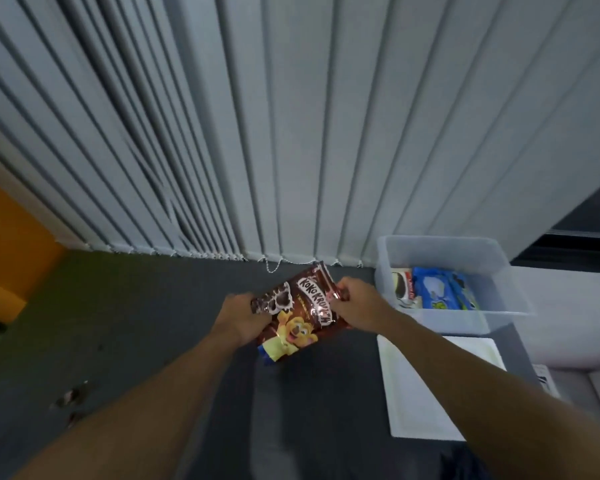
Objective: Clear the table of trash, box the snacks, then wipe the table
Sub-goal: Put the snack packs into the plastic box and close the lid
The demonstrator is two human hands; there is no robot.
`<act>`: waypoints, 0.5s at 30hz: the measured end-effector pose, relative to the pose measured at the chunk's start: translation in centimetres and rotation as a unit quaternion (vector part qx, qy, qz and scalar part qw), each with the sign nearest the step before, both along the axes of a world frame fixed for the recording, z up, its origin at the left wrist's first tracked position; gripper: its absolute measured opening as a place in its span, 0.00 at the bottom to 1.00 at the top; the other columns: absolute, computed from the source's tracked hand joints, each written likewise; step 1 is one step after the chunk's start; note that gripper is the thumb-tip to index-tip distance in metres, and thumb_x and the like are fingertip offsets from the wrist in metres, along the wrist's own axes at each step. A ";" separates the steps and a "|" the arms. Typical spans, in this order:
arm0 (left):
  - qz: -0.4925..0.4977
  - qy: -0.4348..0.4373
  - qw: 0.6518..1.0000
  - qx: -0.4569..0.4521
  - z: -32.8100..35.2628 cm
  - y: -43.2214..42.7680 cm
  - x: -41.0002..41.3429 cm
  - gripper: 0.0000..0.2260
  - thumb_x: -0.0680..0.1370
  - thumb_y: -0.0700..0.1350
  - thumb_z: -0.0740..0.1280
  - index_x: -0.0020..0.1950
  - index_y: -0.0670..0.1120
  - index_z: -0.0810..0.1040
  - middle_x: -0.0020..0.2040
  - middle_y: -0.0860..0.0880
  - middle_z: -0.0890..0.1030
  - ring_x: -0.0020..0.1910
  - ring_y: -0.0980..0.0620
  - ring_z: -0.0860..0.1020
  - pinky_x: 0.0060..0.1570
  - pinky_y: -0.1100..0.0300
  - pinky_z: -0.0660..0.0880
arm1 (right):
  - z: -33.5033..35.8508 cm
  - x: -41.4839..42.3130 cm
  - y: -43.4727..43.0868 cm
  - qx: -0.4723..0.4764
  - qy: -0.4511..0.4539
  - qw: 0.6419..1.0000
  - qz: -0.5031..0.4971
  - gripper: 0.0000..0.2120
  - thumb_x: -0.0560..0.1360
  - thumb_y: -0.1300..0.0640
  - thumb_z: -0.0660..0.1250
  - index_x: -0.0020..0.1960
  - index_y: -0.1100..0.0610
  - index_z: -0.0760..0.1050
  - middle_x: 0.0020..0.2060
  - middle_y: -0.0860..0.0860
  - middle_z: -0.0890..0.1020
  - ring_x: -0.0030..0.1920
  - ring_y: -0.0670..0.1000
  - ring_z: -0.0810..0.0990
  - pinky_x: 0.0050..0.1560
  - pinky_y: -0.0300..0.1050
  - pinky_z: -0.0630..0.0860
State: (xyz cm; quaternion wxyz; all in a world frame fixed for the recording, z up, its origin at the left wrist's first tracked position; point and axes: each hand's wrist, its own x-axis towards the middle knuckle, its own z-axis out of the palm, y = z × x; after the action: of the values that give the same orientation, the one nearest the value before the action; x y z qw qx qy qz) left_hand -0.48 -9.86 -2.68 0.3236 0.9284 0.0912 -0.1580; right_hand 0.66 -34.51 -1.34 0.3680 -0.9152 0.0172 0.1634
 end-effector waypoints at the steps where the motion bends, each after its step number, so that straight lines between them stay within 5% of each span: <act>1: -0.014 -0.028 1.000 -0.003 0.6 -1.1 0.9 0.18 0.68 0.54 0.70 0.51 0.44 0.83 0.47 0.43 0.84 0.48 0.47 0.81 0.44 0.61 0.74 | 0.7 0.3 -1.1 -0.005 -0.020 1.000 -0.013 0.07 0.77 0.50 0.67 0.50 0.53 0.74 0.42 0.48 0.81 0.42 0.48 0.82 0.40 0.45 0.81; 4: -0.048 -0.107 0.993 -0.028 2.2 -4.7 4.1 0.08 0.75 0.44 0.70 0.51 0.43 0.84 0.45 0.44 0.84 0.41 0.53 0.81 0.38 0.68 0.75 | 2.1 1.2 -4.8 -0.004 -0.061 0.996 -0.067 0.06 0.78 0.51 0.66 0.50 0.52 0.73 0.39 0.45 0.79 0.39 0.45 0.78 0.35 0.37 0.70; 7: -0.090 -0.155 0.984 -0.021 2.9 -8.9 7.4 0.05 0.77 0.44 0.69 0.46 0.44 0.81 0.45 0.42 0.82 0.40 0.49 0.81 0.41 0.58 0.80 | 3.0 1.7 -8.9 0.019 -0.079 0.988 -0.135 0.05 0.78 0.52 0.67 0.51 0.51 0.72 0.41 0.47 0.80 0.40 0.46 0.80 0.37 0.38 0.73; 10: -0.130 -0.171 0.977 -0.007 3.6 -13.5 9.7 0.06 0.78 0.47 0.68 0.48 0.45 0.80 0.49 0.42 0.79 0.45 0.47 0.79 0.45 0.59 0.74 | 3.4 1.9 -12.9 0.044 -0.079 0.977 -0.195 0.08 0.79 0.52 0.67 0.55 0.52 0.70 0.46 0.49 0.80 0.42 0.47 0.80 0.36 0.36 0.74; 15: -0.191 -0.178 0.965 -0.020 4.0 -20.5 11.9 0.04 0.77 0.45 0.70 0.47 0.44 0.79 0.51 0.41 0.80 0.47 0.46 0.80 0.51 0.52 0.79 | 3.2 1.8 -18.5 0.042 -0.088 0.959 -0.267 0.09 0.81 0.51 0.65 0.58 0.53 0.71 0.47 0.50 0.80 0.39 0.43 0.78 0.33 0.34 0.70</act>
State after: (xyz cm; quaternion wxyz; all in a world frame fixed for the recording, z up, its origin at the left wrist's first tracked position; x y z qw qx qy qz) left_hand 11.42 -30.35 1.36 0.3172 0.9350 -0.1500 -0.0504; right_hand 2.48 -53.05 1.82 0.4366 -0.8717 0.2213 -0.0218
